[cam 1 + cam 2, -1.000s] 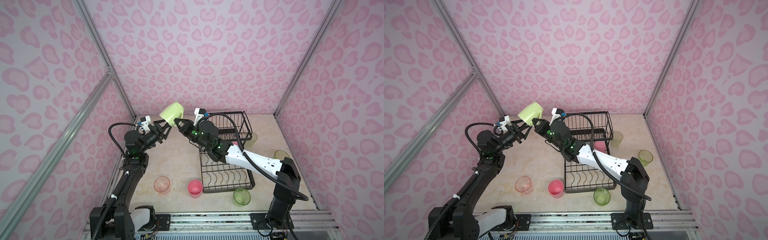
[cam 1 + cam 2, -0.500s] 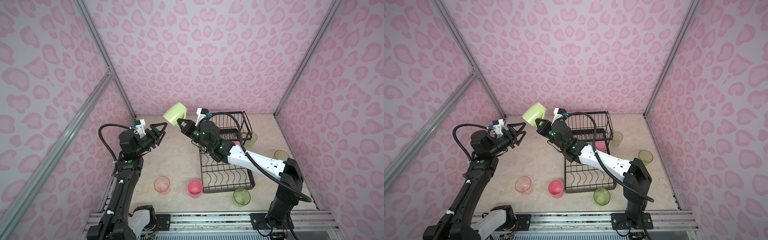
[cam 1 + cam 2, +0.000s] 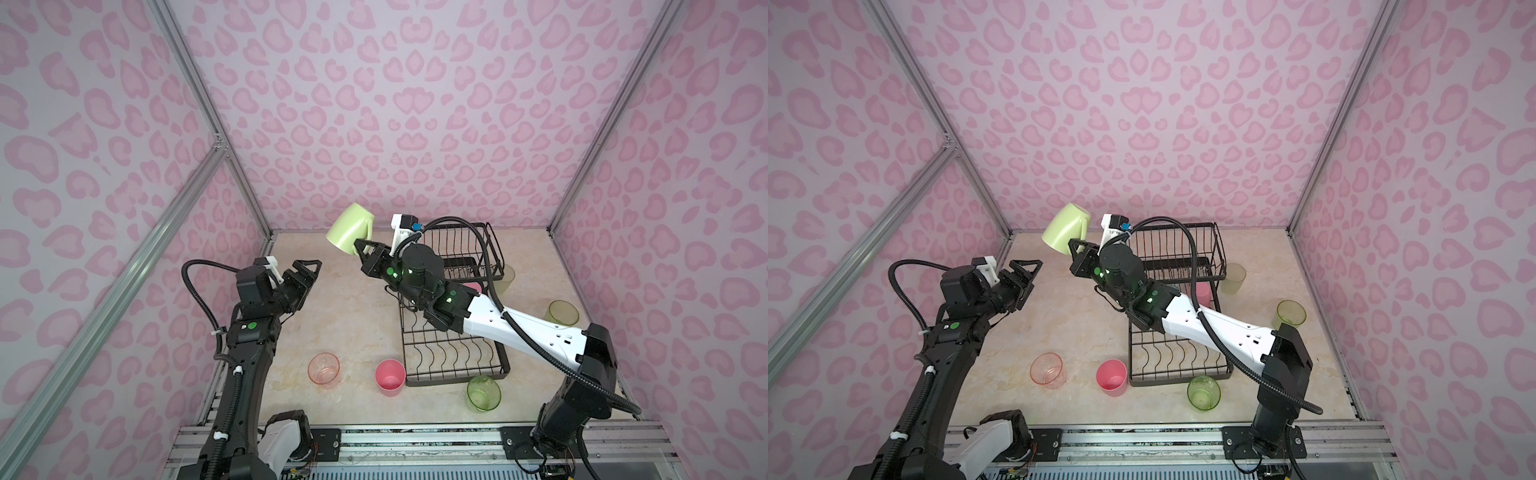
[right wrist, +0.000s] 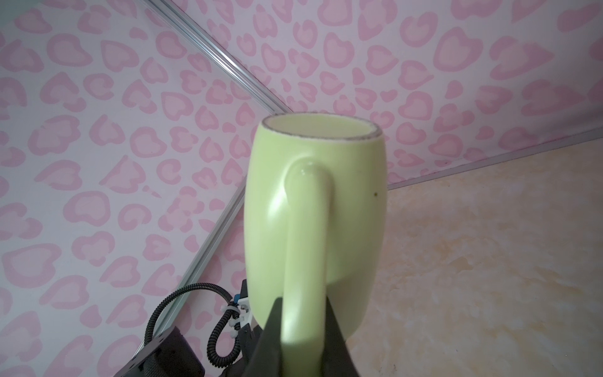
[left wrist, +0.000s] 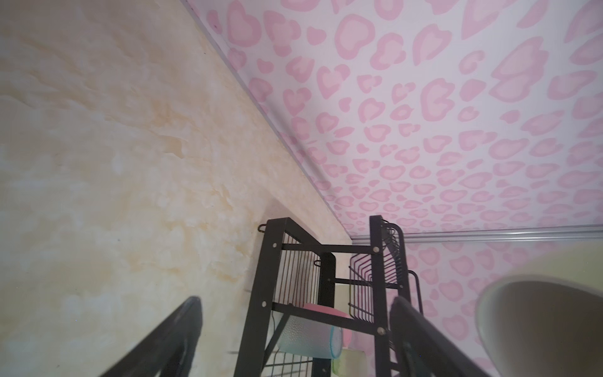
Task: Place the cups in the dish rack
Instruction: 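Open the left gripper and draw it back while the right gripper holds the mug, then lower the light green mug with the right gripper into the rack's lower tier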
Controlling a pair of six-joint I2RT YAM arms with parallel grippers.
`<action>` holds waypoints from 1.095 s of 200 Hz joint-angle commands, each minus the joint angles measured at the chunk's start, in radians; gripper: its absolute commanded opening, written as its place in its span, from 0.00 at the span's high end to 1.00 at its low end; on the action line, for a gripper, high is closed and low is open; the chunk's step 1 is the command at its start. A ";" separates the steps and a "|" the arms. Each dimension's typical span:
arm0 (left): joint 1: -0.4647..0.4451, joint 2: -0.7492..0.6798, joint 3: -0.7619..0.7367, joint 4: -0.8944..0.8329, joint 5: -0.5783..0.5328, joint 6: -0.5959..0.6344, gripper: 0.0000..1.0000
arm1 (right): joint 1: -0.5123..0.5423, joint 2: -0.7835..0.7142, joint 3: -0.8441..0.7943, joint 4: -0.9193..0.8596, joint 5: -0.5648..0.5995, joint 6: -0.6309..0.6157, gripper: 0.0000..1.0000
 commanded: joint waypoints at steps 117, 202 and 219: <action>0.001 0.139 0.022 -0.106 -0.152 0.228 0.01 | 0.015 -0.308 -0.278 0.006 -0.051 -0.339 0.93; 0.001 0.155 0.013 -0.115 -0.165 0.239 0.01 | 0.135 -0.515 -0.637 0.077 -0.006 -0.512 0.94; 0.001 0.153 0.012 -0.125 -0.181 0.242 0.01 | 0.154 -0.544 -0.699 0.111 0.008 -0.534 0.94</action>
